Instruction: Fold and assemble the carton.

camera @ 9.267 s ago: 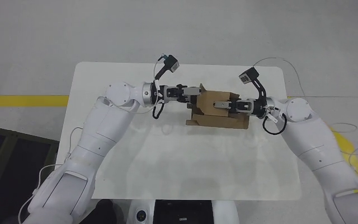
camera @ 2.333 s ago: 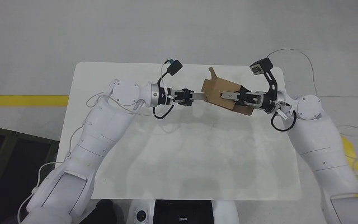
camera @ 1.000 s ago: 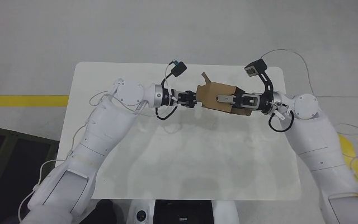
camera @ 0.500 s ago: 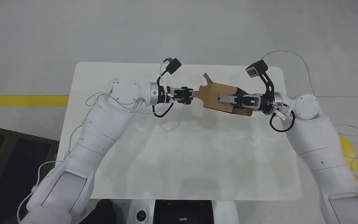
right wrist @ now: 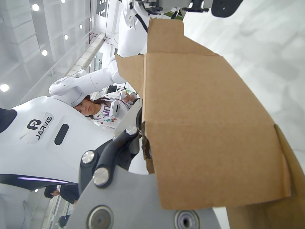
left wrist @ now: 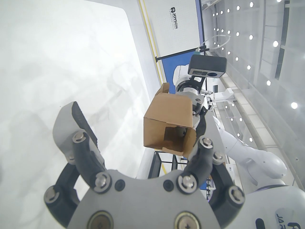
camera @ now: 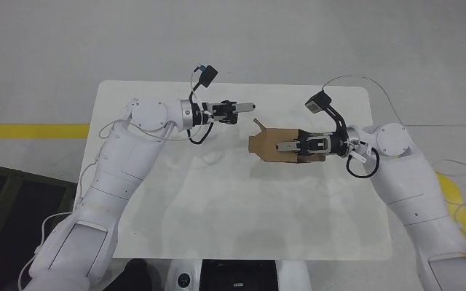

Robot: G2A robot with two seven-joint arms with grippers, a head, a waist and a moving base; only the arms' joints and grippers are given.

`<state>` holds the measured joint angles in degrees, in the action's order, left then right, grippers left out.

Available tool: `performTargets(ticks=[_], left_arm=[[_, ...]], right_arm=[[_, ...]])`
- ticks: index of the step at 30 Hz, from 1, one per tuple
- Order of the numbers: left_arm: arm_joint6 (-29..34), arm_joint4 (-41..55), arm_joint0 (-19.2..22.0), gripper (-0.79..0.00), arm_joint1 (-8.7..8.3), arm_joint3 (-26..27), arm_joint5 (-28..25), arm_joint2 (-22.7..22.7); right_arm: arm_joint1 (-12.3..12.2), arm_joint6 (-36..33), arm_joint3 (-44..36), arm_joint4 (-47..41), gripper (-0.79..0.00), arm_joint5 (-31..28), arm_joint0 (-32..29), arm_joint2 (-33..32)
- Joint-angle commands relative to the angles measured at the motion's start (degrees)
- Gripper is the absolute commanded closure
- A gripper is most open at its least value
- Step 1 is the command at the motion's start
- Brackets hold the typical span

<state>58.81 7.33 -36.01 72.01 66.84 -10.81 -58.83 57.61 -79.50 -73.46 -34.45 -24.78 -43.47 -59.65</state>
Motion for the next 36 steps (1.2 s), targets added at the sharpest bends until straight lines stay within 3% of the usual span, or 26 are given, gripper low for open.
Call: performTargets(ticks=[1,9,20,36], left_arm=[[0.2,-0.2,0.4,-0.785,0.19,-0.4,0.2,0.8],[1.7,-0.3,0.8,-0.785,0.50,-0.8,-0.4,2.4],[3.8,-0.7,-0.4,-0.785,0.23,2.4,-0.6,3.0],[3.1,-0.3,0.4,-0.785,0.76,2.7,-0.5,4.8]], right_arm=[[0.0,0.0,-0.3,-0.1,0.000,0.0,0.1,0.2],[-0.5,1.4,1.1,-1.8,0.000,-1.4,0.4,-1.0],[-0.5,2.5,1.5,-2.9,0.000,-2.5,0.6,-1.2],[-0.3,2.5,0.7,-2.9,0.000,-2.5,1.0,0.1]])
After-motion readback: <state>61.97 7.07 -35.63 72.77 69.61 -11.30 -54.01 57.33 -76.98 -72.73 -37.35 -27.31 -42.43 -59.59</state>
